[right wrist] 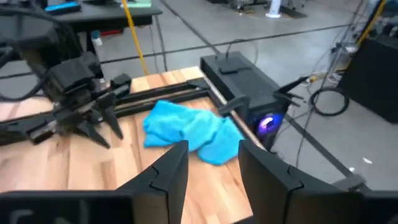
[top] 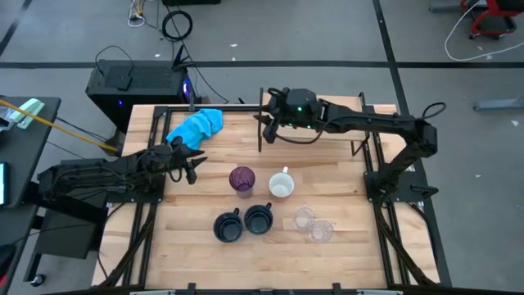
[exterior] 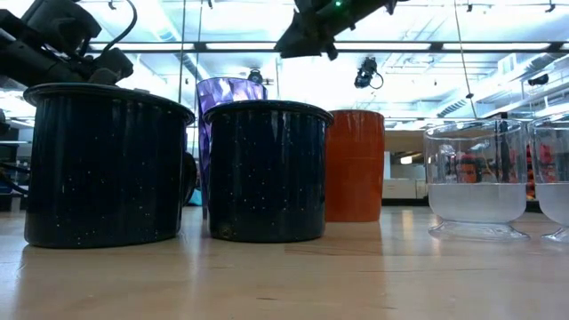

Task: Stack small to large cups/mugs on shelf
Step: Put the violet cup on the shelf

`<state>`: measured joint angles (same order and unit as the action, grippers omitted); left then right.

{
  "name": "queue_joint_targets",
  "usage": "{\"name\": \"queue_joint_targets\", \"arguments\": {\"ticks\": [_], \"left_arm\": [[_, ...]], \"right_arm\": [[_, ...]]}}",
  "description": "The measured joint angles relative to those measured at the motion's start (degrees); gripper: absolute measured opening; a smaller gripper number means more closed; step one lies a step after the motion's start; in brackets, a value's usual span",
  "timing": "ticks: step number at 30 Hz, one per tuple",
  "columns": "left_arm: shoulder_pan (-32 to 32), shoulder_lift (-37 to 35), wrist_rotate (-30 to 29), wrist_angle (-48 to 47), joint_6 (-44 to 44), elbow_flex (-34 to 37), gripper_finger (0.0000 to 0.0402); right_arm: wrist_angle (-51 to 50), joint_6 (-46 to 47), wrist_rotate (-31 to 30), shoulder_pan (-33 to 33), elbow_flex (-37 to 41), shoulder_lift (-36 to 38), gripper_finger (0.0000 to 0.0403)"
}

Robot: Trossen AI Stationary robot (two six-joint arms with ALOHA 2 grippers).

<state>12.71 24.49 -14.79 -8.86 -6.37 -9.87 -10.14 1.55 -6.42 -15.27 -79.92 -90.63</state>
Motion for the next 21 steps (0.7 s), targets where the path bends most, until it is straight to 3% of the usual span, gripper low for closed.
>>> {"name": "queue_joint_targets", "arguments": {"ticks": [12,21], "left_arm": [[0.06,0.0,-0.01,0.32,0.09,-0.04,0.0118],[0.06,0.0,1.95,0.69,-0.74,-0.04,0.0114]], "right_arm": [[-1.0,0.26,2.94,0.36,-1.79,-2.78,0.018],[-0.61,0.4,9.04,2.49,-1.83,-5.54,0.0181]]}}
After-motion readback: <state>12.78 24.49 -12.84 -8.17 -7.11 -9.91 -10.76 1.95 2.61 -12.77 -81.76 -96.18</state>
